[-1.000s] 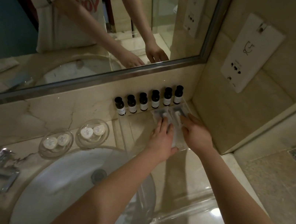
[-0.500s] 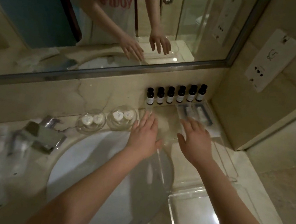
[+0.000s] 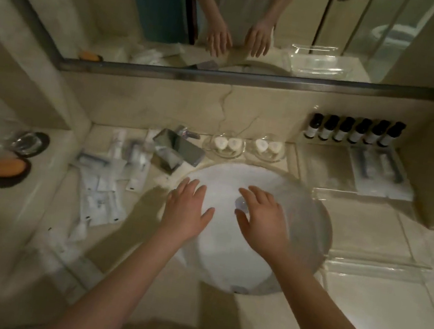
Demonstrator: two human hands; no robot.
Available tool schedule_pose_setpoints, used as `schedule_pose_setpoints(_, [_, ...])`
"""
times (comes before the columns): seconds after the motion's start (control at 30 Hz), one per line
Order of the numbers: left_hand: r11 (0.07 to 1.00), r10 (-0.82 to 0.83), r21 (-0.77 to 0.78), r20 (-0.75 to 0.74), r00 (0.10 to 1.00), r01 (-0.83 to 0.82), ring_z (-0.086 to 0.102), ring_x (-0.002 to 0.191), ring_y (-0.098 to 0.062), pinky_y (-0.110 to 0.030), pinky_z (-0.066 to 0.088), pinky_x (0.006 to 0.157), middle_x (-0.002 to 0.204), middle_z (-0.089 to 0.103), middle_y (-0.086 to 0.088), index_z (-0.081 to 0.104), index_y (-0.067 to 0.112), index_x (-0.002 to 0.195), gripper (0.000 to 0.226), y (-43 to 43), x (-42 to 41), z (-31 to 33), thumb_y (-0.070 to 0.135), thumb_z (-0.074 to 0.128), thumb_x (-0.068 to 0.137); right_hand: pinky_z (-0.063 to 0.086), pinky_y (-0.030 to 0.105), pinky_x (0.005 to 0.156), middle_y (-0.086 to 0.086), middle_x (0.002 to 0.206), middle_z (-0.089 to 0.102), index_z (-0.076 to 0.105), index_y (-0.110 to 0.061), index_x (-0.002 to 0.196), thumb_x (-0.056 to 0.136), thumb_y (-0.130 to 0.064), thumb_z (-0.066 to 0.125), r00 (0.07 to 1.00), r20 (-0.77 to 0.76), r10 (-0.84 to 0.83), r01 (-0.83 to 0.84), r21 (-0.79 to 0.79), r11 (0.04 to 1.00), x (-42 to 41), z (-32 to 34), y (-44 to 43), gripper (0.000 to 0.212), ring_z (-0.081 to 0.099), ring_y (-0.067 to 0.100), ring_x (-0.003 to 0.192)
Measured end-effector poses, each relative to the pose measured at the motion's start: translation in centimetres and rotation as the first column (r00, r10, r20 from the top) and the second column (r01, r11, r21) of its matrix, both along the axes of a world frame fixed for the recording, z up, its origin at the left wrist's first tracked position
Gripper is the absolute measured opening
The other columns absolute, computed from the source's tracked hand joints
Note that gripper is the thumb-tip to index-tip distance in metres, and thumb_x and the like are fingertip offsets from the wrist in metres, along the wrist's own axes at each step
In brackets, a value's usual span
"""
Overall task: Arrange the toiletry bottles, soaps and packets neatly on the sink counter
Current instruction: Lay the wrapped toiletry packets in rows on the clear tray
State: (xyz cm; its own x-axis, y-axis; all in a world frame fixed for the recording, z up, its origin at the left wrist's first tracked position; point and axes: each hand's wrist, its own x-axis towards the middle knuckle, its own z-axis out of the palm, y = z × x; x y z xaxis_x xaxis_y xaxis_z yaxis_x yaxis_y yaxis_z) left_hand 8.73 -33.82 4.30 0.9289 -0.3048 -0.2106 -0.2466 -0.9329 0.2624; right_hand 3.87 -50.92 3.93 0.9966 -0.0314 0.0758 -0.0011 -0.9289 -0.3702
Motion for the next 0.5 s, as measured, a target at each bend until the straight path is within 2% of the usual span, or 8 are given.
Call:
schedule_pose_setpoints(0.1, [0.995, 0.097, 0.023, -0.029, 0.995, -0.096, 0.017, 0.144, -0.026, -0.042, 0.019, 0.118, 0.153, 0.029, -0.008, 0.036, 0.014, 0.141, 0.057, 5.7, -0.7, -0.6, 0.043, 0.044, 0.093, 0.038, 0.043, 0.103, 0.007, 0.141, 0.048, 0.046, -0.017, 0.135, 0.092, -0.031, 0.052, 0.99, -0.087, 0.111, -0.109, 0.032, 0.994, 0.7, -0.5, 5.1, 0.046, 0.045, 0.03, 0.127])
schedule_pose_setpoints(0.23, [0.966, 0.255, 0.06, -0.079, 0.964, -0.251, 0.024, 0.141, -0.026, -0.041, 0.026, 0.113, 0.151, 0.032, -0.009, 0.039, 0.012, 0.139, 0.056, 13.1, -0.6, -1.8, 0.043, 0.045, 0.093, 0.04, 0.041, 0.097, 0.005, 0.14, 0.048, 0.045, -0.018, 0.136, 0.092, -0.029, 0.052, 0.96, -0.149, 0.236, -0.23, 0.059, 0.971, 2.1, -1.2, 11.4, 0.046, 0.046, 0.03, 0.125])
schedule_pose_setpoints(0.5, [0.894, 0.447, 0.079, -0.105, 0.888, -0.441, 0.039, 0.128, -0.032, -0.042, 0.039, 0.101, 0.141, 0.042, -0.013, 0.041, 0.009, 0.134, 0.053, 23.1, 5.2, -2.2, 0.039, 0.051, 0.091, 0.045, 0.041, 0.096, 0.008, 0.14, 0.047, 0.04, -0.018, 0.138, 0.092, -0.029, 0.05, 0.914, -0.248, 0.321, -0.325, 0.025, 0.945, 9.9, -1.5, 20.6, 0.049, 0.046, 0.031, 0.123])
